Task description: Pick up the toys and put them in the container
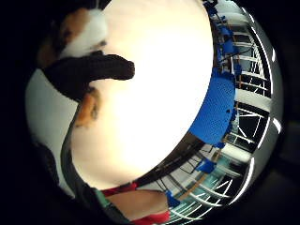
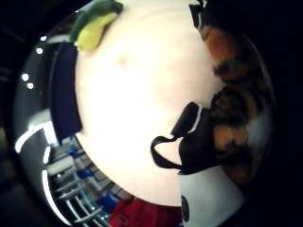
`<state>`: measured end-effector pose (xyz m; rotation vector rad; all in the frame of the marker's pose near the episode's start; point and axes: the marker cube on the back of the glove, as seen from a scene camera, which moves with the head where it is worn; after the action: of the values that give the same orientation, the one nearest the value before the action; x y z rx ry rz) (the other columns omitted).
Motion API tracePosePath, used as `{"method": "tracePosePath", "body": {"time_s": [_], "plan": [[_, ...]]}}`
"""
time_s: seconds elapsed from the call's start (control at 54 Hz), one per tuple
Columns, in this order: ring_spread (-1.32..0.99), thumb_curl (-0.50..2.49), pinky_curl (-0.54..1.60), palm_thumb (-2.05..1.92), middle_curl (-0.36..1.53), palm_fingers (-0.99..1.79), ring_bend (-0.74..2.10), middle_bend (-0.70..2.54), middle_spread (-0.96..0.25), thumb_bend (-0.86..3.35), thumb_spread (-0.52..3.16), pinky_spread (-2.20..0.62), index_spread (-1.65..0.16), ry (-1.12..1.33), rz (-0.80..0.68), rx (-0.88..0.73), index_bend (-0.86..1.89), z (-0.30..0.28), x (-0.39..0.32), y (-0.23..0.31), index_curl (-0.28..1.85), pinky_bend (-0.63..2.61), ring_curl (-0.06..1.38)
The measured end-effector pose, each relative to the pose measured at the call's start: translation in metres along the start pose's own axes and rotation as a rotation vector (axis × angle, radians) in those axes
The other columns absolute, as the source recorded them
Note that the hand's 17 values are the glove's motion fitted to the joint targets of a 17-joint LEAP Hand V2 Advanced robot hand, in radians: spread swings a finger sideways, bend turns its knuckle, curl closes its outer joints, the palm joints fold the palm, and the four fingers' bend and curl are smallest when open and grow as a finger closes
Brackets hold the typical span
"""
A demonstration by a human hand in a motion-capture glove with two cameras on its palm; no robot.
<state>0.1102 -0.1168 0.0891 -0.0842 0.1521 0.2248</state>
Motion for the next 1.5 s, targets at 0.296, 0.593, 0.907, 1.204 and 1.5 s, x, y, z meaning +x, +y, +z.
{"method": "tracePosePath", "body": {"time_s": [0.296,0.593,0.907,1.204,1.5], "plan": [[-0.29,0.53,0.33,0.58,0.2,0.65,0.81,0.26,-0.2,0.25,1.31,-0.37,-0.4,-0.05,-0.139,0.016,0.36,-0.043,-0.026,-0.006,0.44,1.15,0.38],[-0.42,0.68,0.33,0.65,0.25,0.72,0.74,0.22,-0.3,0.21,1.11,-0.42,-0.44,-0.133,-0.256,0.046,0.38,-0.141,-0.094,-0.014,0.56,1.07,0.38],[-0.44,0.8,0.35,0.65,0.28,0.74,0.7,0.18,-0.33,0.18,1.01,-0.43,-0.46,-0.251,-0.495,0.008,0.31,-0.186,-0.261,-0.038,0.66,1.03,0.39],[-0.45,0.9,0.36,0.65,0.29,0.74,0.67,0.18,-0.34,0.15,0.97,-0.43,-0.49,-0.146,-0.531,0.091,0.26,-0.208,-0.39,-0.059,0.75,1.0,0.41],[-0.18,0.82,0.48,0.38,0.24,-0.24,0.28,0.03,-0.14,0.02,1.19,-0.2,-0.46,-0.243,-0.581,-0.033,0.1,-0.196,-0.387,-0.06,0.78,1.32,0.37]]}}
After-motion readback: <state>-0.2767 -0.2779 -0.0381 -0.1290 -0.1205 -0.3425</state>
